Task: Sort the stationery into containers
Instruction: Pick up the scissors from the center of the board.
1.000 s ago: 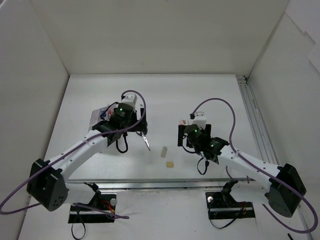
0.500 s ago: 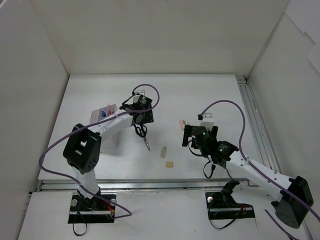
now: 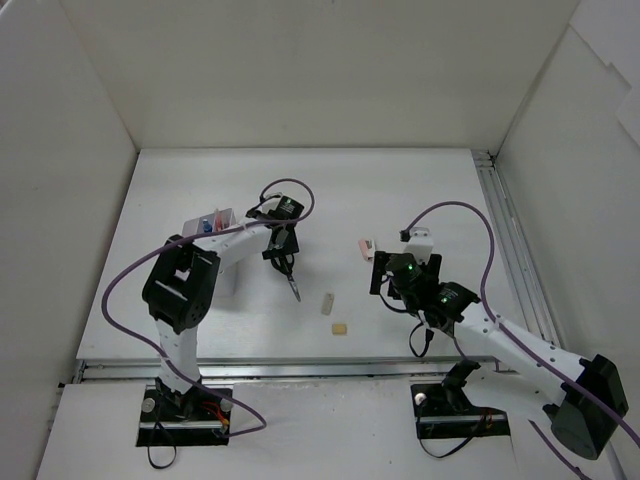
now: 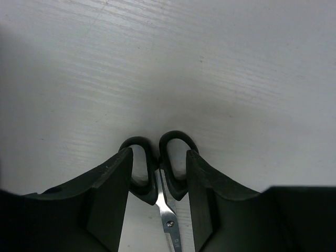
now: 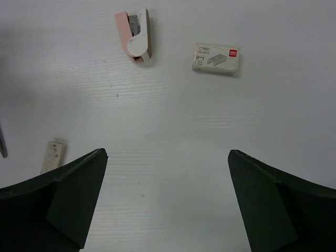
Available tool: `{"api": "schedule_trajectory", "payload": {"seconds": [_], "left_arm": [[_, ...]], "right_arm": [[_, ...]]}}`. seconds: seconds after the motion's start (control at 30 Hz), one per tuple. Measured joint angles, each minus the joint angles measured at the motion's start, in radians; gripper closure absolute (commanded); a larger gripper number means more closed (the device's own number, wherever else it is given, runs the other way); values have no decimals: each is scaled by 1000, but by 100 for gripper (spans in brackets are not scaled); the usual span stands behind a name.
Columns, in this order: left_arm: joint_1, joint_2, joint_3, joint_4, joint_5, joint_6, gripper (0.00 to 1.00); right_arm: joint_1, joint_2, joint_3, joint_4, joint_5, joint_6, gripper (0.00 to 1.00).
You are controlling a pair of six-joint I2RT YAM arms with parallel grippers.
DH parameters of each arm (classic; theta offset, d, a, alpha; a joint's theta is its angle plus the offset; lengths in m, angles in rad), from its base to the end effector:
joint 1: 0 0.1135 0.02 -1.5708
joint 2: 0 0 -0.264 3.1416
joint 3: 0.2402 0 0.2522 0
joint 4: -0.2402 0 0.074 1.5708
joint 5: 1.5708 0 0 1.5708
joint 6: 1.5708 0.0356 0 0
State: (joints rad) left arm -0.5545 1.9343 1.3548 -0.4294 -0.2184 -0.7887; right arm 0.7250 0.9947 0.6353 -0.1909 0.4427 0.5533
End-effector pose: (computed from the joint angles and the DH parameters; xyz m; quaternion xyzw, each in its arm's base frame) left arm 0.3523 -0.2091 0.1843 -0.1416 0.9450 -0.0895 0.2809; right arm 0.1726 0.1325 0.2494 0.0338 0.8574 0.1305 0.4967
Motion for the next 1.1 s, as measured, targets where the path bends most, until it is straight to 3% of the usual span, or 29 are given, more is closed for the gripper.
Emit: {"api": "schedule_trajectory", "payload": {"seconds": [0.4,0.53,0.8,0.93,1.1], "left_arm": [[13,31,-1,16,22,-16,69],[13,31,-1,16,23,-19,100],[11,12,-6,40,29,56,100],[-1,-113,-66,129,69,200,100],[-22,-447,-214,313,133,387,100]], "right_arm": [[-12,0,0,-10,7,0,2],[-13,-2,0,-14,9,0,2],[-18,-51,0,-21,14,0,2],[-19,-98,-6,-24,13,-5,2],[-18,-167,-14,-25,13,-37,2]]}}
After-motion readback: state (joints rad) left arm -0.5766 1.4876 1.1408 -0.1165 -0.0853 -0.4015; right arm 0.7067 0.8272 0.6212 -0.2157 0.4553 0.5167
